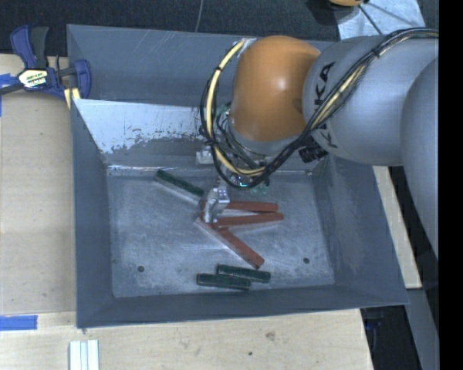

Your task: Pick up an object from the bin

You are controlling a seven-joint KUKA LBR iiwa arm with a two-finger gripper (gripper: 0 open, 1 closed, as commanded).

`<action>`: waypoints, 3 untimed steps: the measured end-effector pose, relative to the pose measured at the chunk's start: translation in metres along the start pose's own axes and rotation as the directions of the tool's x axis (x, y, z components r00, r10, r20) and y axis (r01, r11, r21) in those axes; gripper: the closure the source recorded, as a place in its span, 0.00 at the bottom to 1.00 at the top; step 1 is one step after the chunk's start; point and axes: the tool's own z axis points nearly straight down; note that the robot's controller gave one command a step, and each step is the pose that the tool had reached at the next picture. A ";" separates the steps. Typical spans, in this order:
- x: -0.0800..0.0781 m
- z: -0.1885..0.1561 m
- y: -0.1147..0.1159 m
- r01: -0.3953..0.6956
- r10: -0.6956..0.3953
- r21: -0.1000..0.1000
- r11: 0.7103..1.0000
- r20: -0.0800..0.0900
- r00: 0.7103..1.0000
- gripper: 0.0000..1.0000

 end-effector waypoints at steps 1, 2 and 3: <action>-0.002 -0.005 0.000 -0.002 0.002 -0.001 1.000 0.008 1.000 0.00; -0.022 0.085 -0.011 -0.157 0.158 -0.009 0.987 0.028 0.987 1.00; -0.022 0.085 -0.011 -0.158 0.158 -0.009 0.987 0.028 0.987 1.00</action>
Offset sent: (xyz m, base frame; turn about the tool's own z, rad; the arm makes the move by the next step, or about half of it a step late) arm 0.0144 -0.0115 -0.0930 0.1584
